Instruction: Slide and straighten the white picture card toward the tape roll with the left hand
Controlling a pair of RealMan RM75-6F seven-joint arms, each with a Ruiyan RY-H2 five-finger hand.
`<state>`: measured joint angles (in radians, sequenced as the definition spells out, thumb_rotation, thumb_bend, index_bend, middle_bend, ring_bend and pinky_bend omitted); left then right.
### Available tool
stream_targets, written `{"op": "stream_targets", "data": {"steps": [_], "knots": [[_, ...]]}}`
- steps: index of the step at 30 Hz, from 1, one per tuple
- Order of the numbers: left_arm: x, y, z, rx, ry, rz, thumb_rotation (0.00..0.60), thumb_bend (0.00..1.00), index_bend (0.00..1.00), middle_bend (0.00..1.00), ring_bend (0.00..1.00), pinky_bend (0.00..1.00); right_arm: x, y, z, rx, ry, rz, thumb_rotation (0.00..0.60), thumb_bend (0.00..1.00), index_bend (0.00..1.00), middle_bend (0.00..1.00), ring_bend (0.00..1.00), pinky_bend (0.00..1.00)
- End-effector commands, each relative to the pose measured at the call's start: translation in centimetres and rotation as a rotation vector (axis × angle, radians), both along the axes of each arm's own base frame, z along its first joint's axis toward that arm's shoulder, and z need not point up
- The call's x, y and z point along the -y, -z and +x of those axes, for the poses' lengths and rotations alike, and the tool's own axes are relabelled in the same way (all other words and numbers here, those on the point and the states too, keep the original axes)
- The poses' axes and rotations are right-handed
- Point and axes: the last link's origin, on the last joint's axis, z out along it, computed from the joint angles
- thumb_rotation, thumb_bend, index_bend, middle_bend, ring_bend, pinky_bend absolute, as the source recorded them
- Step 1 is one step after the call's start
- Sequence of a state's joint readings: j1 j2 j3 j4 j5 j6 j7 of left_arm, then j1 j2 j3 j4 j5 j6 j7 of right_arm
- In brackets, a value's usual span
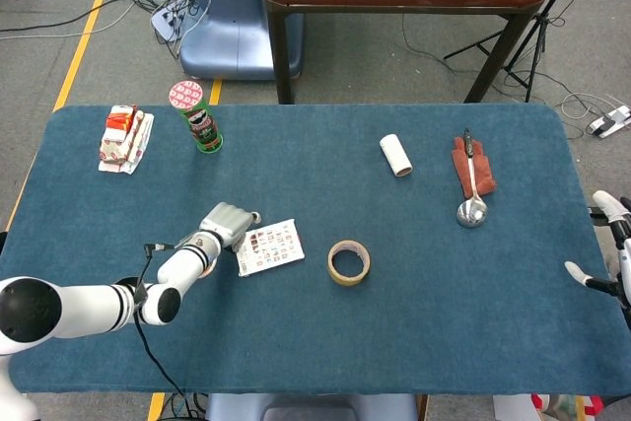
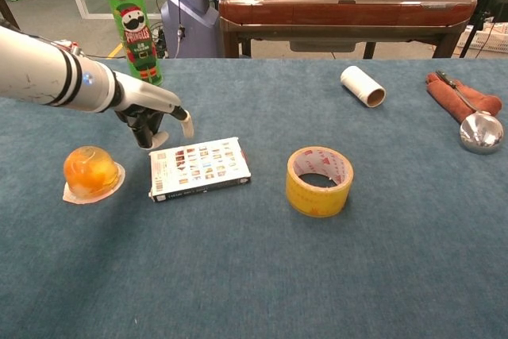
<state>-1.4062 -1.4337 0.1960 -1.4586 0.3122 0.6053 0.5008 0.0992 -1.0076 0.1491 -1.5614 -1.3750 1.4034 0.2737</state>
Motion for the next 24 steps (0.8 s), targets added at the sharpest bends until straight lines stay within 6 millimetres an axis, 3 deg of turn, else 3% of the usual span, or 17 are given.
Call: {"op": "stream_targets", "data": {"steps": [1,18,24], "knots": [[0.1,0.4,0.1,-0.013,0.001,-0.007,0.6,0.71,0.19,1.0,1.0,1.0,0.0,0.0,0.0,0.0,0.001,0.0,0.6,0.13,0.11,0.12,0.01,0.2],[2.3,0.5,1.6,0.022,0.054,-0.061,0.6,0.71,0.2,1.0,1.0,1.0,0.0,-0.2,0.0,0.007,0.001,-0.006,0.6,0.13,0.13,0.12,0.01,0.2],[2.3,-0.6,1.5,0.063,0.043,-0.018,0.6,0.71,0.2,1.0,1.0,1.0,0.0,-0.2,0.1,0.008,-0.005,-0.008,0.6,0.13,0.13,0.12,0.01,0.2]]}}
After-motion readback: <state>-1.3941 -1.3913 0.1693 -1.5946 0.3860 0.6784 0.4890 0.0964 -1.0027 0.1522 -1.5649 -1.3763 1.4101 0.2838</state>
